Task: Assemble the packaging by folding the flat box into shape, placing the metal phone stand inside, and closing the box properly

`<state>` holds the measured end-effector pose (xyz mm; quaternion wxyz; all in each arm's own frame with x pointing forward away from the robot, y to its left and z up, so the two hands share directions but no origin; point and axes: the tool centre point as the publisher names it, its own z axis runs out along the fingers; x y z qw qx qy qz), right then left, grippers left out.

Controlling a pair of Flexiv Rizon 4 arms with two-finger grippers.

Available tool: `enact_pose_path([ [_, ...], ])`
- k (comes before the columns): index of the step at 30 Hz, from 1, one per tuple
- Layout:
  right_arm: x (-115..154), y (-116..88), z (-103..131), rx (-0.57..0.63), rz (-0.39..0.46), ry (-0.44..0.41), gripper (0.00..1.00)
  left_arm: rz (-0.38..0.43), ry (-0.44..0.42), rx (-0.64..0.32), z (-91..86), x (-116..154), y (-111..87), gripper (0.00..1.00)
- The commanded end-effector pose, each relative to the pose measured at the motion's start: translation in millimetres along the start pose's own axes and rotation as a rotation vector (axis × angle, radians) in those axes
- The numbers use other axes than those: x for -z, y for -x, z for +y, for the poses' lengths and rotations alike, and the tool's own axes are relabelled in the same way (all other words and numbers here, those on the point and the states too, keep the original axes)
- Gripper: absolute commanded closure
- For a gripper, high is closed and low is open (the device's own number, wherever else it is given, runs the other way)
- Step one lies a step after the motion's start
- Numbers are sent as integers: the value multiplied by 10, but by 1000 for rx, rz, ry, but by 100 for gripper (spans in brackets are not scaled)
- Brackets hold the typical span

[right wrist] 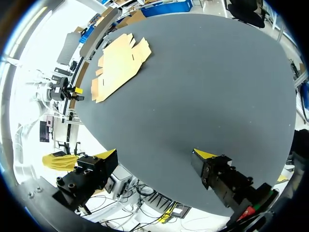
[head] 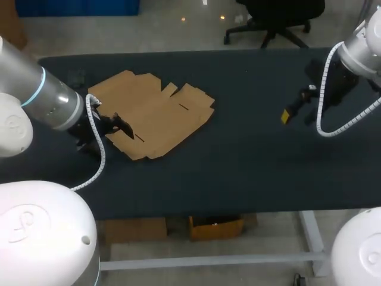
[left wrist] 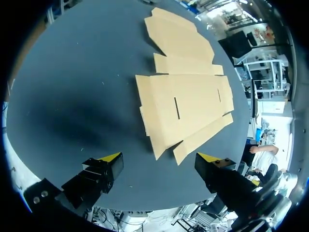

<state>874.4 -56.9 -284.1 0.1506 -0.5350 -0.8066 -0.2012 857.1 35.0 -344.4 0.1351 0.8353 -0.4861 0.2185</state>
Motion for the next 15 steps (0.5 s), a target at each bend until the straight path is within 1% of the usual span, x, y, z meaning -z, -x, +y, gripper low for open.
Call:
enact_pose_path([
  [1,32,-37,15,5,-1,-6,0,13,6,6,-83,-69,29,0],
  [2,37,-46,21,7,-1,-6,0,13,0,12,-100,-77,40,5],
  [3,41,-53,28,12,-3,-6,0,19,1,7,-108,-82,45,14],
  [4,44,-60,33,15,-3,-7,0,20,2,5,-111,-88,55,28],
  [5,48,-63,39,17,-3,-7,0,20,1,6,-121,-99,64,48],
  [6,50,-63,45,18,-2,-7,0,24,3,2,-137,-109,77,53],
  [7,52,-65,51,19,-3,-8,0,28,2,2,-148,-116,90,53],
  [8,54,-69,58,20,-3,-8,0,30,2,2,-160,-128,102,55],
  [11,58,-90,74,25,-3,-7,0,52,3,8,-209,-170,134,53],
  [15,48,-111,87,27,-2,-6,0,72,-3,17,-292,-230,188,56],
])
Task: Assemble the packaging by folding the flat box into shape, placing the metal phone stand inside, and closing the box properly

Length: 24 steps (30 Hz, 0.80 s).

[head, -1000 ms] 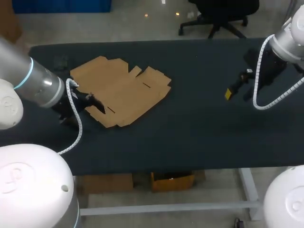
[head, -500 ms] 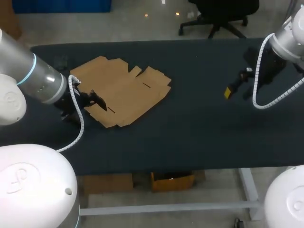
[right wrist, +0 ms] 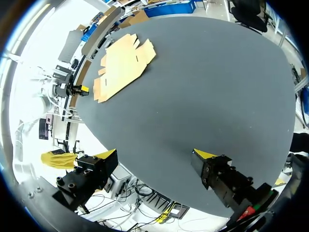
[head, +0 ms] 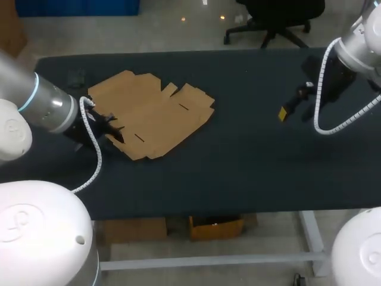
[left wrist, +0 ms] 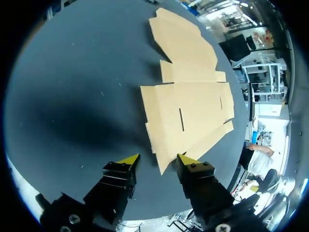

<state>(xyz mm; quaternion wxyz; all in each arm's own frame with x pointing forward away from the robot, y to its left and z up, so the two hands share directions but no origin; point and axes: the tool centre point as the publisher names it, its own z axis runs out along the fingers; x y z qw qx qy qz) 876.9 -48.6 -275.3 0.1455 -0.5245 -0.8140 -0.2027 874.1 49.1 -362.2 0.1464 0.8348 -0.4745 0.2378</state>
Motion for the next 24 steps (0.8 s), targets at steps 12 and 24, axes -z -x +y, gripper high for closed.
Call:
enact_pose_path([
  [12,37,-54,65,6,-1,-10,0,124,-31,-4,-196,-168,152,64],
  [24,4,-62,81,6,3,-20,0,180,-53,-15,-286,-225,126,67],
])
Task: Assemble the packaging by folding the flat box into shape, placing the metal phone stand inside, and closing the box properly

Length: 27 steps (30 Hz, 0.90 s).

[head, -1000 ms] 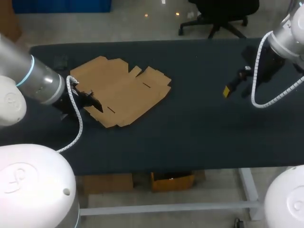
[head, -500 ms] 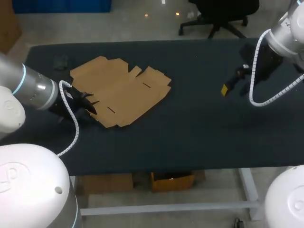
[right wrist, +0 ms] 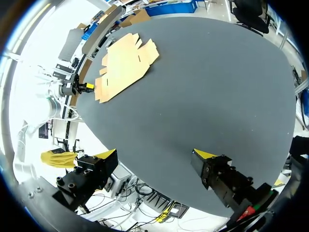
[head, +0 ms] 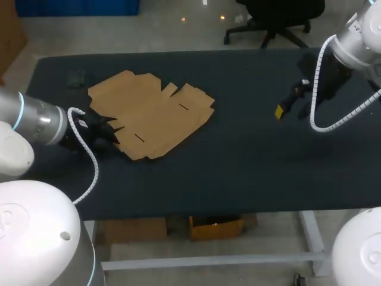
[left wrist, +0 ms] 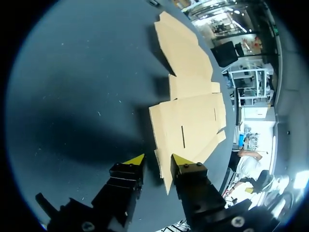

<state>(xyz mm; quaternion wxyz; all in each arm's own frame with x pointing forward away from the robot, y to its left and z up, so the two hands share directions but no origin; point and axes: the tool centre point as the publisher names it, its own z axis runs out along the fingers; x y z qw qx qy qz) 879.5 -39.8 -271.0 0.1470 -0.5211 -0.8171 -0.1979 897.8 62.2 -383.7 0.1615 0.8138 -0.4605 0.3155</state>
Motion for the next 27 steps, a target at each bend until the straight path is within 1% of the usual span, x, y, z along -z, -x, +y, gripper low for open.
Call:
enact_pose_path([
  [1,4,15,18,-2,5,-10,0,27,-4,-3,-16,-48,25,67],
  [5,4,16,17,-4,5,-11,0,47,-8,-1,-46,-67,19,69],
  [6,4,16,16,-5,4,-11,0,52,-9,1,-56,-73,18,70],
  [7,6,11,15,-5,4,-11,0,59,-9,2,-65,-79,16,75],
  [8,7,6,14,-6,4,-11,0,63,-8,6,-74,-86,16,75],
  [15,8,-12,16,-7,1,-12,0,86,-6,23,-130,-128,7,74],
  [17,16,-13,15,-7,-1,-11,0,94,-6,29,-143,-134,12,75],
  [21,24,-22,10,-8,-4,-11,0,114,-3,44,-172,-154,26,80],
  [27,32,-48,4,-9,-7,-9,0,129,8,50,-203,-201,24,79],
])
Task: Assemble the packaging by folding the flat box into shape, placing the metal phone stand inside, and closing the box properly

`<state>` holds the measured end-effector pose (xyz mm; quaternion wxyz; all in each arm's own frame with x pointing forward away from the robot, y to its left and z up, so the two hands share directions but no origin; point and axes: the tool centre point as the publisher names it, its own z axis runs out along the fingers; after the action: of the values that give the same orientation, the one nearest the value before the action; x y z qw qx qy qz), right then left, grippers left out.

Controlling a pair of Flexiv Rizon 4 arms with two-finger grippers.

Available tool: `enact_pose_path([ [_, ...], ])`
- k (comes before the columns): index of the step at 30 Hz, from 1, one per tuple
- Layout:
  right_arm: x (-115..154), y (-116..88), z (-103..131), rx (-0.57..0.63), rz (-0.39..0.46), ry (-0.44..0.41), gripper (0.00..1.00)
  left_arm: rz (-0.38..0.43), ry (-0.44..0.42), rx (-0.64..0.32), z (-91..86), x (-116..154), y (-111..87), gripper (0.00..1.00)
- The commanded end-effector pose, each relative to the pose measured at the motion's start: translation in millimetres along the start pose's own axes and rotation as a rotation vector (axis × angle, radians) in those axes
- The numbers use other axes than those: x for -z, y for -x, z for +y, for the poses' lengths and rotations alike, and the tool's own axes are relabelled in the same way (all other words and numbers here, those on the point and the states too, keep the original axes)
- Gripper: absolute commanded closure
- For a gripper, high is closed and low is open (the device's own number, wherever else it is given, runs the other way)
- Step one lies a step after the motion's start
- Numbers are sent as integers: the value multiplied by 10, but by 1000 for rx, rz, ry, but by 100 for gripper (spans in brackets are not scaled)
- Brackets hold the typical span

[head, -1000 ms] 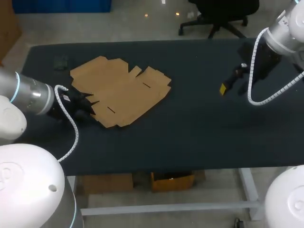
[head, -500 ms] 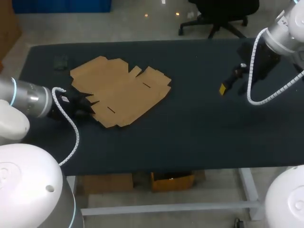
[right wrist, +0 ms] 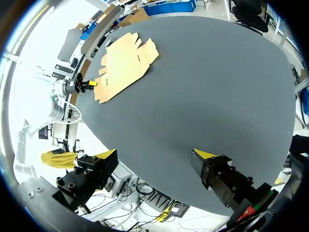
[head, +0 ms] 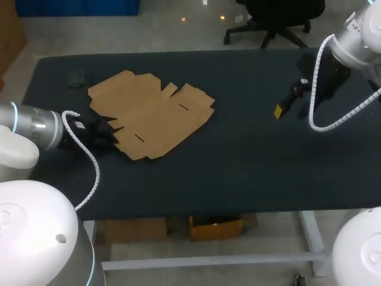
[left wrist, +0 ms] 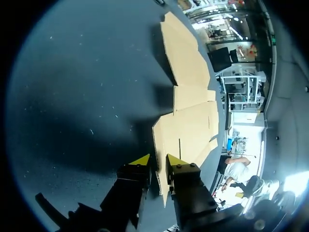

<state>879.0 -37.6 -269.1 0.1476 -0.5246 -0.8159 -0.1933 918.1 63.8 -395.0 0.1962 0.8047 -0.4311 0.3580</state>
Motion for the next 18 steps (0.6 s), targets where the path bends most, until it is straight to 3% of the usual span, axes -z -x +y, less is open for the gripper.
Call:
enact_pose_path([
  [1,28,-24,-5,0,-3,-2,0,14,7,3,-33,-55,20,79],
  [11,40,-33,-23,-6,-8,-3,0,46,24,14,-72,-118,17,82],
  [13,41,-30,-27,-7,-8,-3,0,50,26,14,-74,-125,6,88],
  [14,42,-28,-28,-7,-9,-3,0,52,27,13,-74,-127,0,98],
  [18,43,-31,-28,-7,-9,-2,0,57,29,8,-83,-138,-31,100],
])
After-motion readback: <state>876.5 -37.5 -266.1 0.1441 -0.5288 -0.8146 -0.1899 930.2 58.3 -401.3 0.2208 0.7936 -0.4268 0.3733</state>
